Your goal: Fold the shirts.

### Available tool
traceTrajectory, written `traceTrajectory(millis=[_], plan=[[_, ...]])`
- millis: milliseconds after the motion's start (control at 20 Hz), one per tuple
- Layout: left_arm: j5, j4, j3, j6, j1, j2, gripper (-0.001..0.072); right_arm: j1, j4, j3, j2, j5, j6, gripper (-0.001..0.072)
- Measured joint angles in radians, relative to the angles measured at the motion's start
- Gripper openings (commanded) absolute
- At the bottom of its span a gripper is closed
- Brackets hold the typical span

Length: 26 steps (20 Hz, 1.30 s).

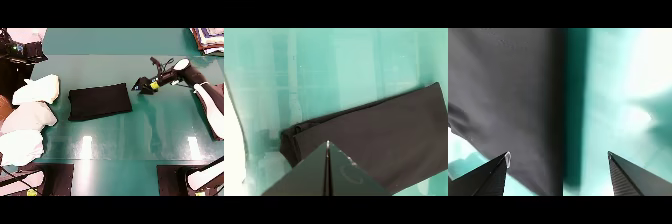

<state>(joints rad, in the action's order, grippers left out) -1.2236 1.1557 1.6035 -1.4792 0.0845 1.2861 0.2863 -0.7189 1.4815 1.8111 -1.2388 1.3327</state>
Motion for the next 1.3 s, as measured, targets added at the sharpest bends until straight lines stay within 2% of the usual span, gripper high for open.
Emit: traceTrajectory(millis=[150,200,350,400,450,500,700,850,1000,1300], plan=[[0.0,-0.008,-0.006,0.009,0.0,0.003,0.0025,0.041,0.075,-0.017,0.057,0.018,-0.016,0.0655],[0.0,-0.01,-0.007,0.011,0.0,0.003,0.0024,0.06,0.097,-0.01,0.076,0.024,-0.019,0.059],[-0.002,-0.012,-0.01,0.017,0.0,0.004,0.0024,0.126,0.113,0.048,0.137,0.039,-0.026,0.0349],[-0.002,-0.014,-0.01,0.018,0.0,0.004,0.0024,0.146,0.112,0.074,0.154,0.045,-0.027,0.0225],[-0.003,-0.018,-0.011,0.018,0.0,0.004,0.0024,0.164,0.103,0.101,0.169,0.047,-0.03,0.0051],[-0.005,-0.023,-0.011,0.019,0.0,0.004,0.0024,0.182,0.098,0.129,0.183,0.052,-0.035,0.0017],[-0.013,-0.032,-0.011,0.022,-0.033,0.004,0.0023,0.201,0.107,0.224,0.199,0.05,-0.064,0.0016],[-0.016,-0.026,-0.011,0.031,-0.119,0.004,0.0024,0.145,0.093,0.259,0.159,0.038,-0.071,0.0016],[-0.008,-0.02,-0.011,0.037,-0.224,0.004,0.0024,0.024,0.014,0.272,0.07,0.018,-0.04,0.0016],[0.063,-0.015,-0.011,0.039,-0.384,0.004,0.0024,-0.376,-0.203,0.279,-0.143,-0.002,0.069,0.0016]])
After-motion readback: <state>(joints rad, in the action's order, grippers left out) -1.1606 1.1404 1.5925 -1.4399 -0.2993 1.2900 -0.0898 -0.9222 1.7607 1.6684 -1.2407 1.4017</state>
